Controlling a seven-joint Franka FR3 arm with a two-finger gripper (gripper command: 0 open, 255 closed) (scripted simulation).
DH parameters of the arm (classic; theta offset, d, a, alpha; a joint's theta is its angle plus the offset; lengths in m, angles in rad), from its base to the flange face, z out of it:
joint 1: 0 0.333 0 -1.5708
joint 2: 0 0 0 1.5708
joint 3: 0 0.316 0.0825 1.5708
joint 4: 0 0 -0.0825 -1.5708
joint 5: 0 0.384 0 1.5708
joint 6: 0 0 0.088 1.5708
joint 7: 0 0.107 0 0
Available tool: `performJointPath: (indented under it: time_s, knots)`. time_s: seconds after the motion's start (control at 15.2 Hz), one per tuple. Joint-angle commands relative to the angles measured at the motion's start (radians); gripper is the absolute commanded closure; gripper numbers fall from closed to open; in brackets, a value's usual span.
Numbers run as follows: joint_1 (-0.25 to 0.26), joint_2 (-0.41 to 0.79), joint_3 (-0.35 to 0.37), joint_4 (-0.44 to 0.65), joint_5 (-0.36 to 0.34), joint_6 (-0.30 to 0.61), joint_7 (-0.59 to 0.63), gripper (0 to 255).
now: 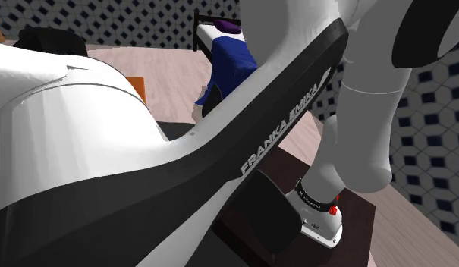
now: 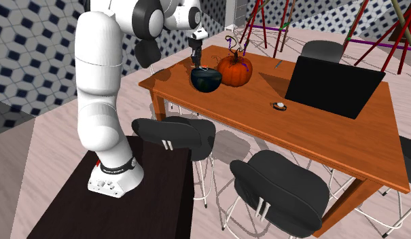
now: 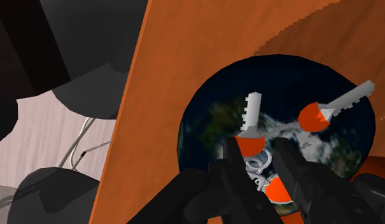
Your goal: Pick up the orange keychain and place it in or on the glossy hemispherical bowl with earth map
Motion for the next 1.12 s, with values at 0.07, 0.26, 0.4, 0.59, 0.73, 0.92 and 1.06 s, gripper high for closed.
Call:
performJointPath:
  time_s: [0.07, 0.26, 0.4, 0.59, 0.73, 0.92, 1.06]
  knots:
    - [0.005, 0.016, -0.006, -0.019, -0.015, 0.031, 0.012, 255]
    - [0.007, 0.022, -0.009, -0.026, -0.021, 0.043, 0.016, 255]
    - [0.007, 0.022, -0.009, -0.026, -0.021, 0.043, 0.016, 255]
    - [0.007, 0.022, -0.009, -0.026, -0.021, 0.043, 0.016, 255]
    - [0.007, 0.022, -0.009, -0.026, -0.021, 0.043, 0.016, 0]
    - [0.007, 0.022, -0.009, -0.026, -0.021, 0.043, 0.016, 0]
    - [0.003, 0.007, -0.002, -0.012, -0.007, 0.017, 0.008, 0]
